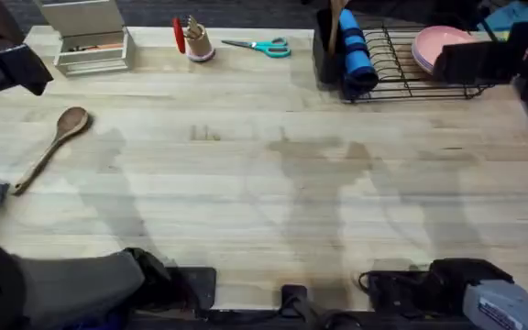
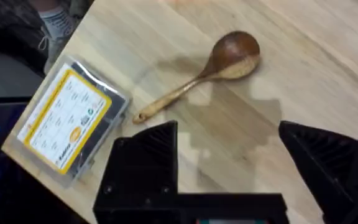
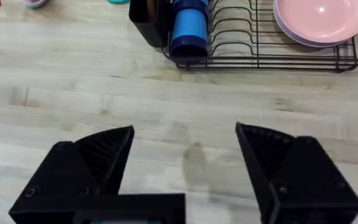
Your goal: Pick up the spoon on the table one by one and put them onto the rack
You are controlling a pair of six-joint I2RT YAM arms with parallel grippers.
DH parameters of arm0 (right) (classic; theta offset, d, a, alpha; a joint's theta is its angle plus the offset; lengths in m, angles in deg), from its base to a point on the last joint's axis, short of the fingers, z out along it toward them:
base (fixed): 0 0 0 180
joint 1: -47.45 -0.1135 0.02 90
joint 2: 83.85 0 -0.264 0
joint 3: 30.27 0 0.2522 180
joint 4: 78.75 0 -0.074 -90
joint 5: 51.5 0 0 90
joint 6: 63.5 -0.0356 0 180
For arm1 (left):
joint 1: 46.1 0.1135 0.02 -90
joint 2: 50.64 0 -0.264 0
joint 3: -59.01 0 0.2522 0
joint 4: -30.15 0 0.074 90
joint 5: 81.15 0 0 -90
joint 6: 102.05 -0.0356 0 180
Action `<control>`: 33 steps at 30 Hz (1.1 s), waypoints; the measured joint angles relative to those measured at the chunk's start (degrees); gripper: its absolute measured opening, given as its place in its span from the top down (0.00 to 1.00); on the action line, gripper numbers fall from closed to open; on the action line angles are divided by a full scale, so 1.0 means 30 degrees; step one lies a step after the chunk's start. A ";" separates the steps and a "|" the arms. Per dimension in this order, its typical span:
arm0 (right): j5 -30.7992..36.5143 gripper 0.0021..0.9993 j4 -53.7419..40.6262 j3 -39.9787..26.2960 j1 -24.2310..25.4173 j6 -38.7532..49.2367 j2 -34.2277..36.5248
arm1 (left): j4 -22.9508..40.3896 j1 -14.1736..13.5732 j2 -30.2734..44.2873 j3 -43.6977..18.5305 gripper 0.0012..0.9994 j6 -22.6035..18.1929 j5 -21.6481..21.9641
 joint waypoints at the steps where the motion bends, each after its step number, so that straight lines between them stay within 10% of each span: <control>1: 0.0005 0.00 -0.0007 0.0000 0.0000 0.0003 0.0000 | -0.0305 0.0000 0.0289 0.0000 0.01 -0.0100 0.0000; 13: 0.0256 0.00 -0.0007 0.0000 0.0000 0.0007 0.0000 | -0.3241 0.0230 0.4399 0.0000 0.01 -0.6301 0.0015; 33: 0.1666 0.00 -0.0007 0.0000 0.0000 0.0007 0.0000 | -0.4473 0.2432 0.8166 -0.0007 0.01 -0.9659 -0.1911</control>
